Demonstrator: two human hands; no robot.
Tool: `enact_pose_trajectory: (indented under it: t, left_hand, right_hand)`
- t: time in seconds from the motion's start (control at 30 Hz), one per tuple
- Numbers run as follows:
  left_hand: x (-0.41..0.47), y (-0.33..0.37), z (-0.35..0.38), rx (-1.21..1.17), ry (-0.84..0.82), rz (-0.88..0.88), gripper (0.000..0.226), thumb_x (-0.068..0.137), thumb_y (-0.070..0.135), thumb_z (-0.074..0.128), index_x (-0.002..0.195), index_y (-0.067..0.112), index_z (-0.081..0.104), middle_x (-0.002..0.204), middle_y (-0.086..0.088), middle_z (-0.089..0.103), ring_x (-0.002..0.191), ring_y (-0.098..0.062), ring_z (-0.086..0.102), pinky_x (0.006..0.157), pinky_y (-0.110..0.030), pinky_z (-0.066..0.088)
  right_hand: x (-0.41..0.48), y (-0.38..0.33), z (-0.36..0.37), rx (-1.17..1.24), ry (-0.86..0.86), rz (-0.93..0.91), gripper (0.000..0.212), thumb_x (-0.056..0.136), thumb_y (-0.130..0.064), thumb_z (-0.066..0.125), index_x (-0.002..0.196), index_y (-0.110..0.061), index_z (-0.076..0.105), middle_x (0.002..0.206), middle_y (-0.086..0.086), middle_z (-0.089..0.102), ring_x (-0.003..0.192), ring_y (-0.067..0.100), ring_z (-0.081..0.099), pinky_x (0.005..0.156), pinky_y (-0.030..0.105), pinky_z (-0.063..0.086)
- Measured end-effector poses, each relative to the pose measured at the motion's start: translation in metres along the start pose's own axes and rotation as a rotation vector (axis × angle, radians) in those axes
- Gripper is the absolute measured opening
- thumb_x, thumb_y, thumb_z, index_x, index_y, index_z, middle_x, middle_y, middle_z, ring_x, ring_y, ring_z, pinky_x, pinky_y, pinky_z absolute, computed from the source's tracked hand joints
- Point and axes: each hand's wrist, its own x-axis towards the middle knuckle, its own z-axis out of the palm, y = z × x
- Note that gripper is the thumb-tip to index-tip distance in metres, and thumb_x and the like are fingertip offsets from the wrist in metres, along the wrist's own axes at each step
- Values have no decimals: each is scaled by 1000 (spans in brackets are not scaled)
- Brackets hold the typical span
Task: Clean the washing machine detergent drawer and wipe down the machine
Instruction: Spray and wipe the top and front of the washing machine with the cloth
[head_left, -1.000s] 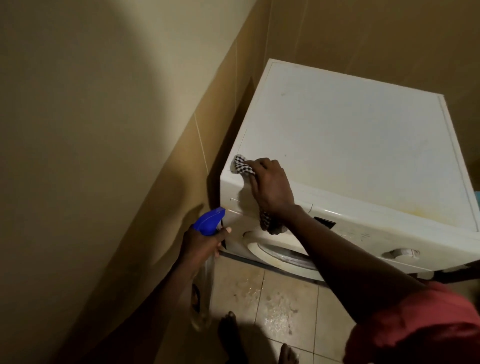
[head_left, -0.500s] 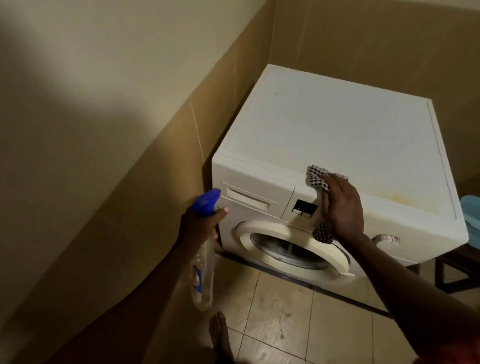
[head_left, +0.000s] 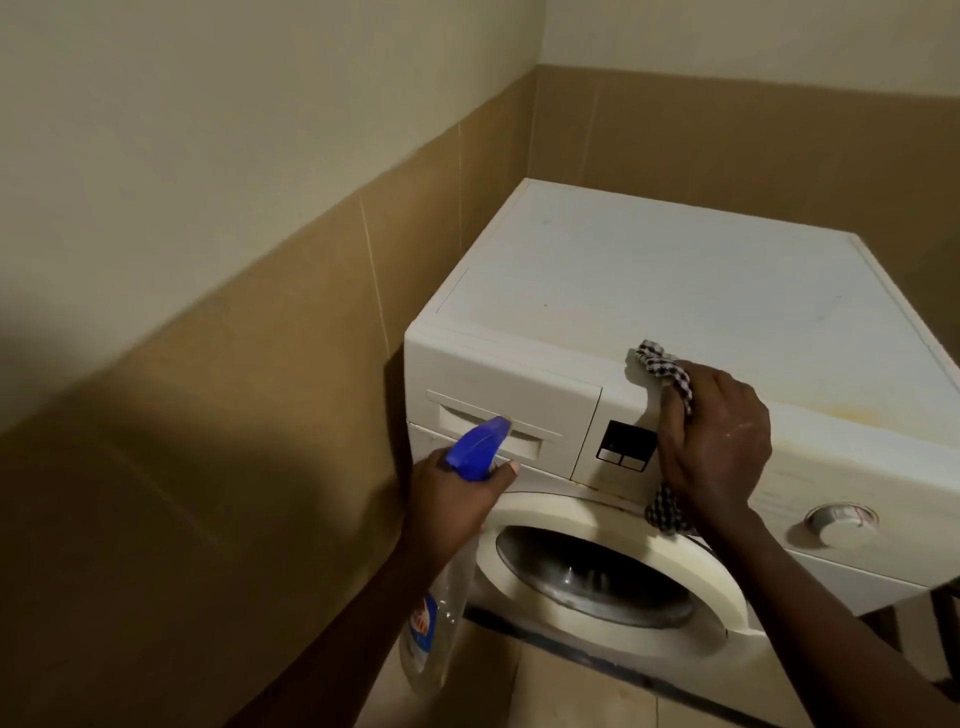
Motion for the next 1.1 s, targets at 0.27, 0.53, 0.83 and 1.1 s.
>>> enact_pose_trajectory:
  t: [0.27,0.53,0.83,1.1]
  left_hand:
    - [5,-12,53,22,-208,276,34,79,36,76,84,6,62,58,-8,60,37,-11,56,52,-18,50]
    - [25,-58,41,-117,-180,363,26,82,33,76,91,11,65,76,-9,73,41,-18,57,47,-23,46]
    - [30,-91,-20,-170,-13,379,23,84,26,75,90,5,67,67,-10,68,43,-24,53,52,-31,46]
    - [36,-93,-55,-201,28,377,29,83,27,74,95,3,65,73,-14,72,42,-20,56,59,-35,54]
  right_hand:
    - [-13,6,14,-9,139,-76,27,92,-27,45,111,-17,60,100,5,65,93,28,54,83,38,38]
    - [-45,0,42,126,281,-254,39,89,-18,47,126,-12,56,129,7,56,121,27,47,107,42,33]
    - [-57,-84,124,-79,53,-628,53,97,-35,38,148,-18,37,159,8,23,150,26,12,119,48,16]
    - [-71,-43,114,-121,118,-712,56,93,-25,49,147,-18,38,159,4,24,149,22,16,118,47,23]
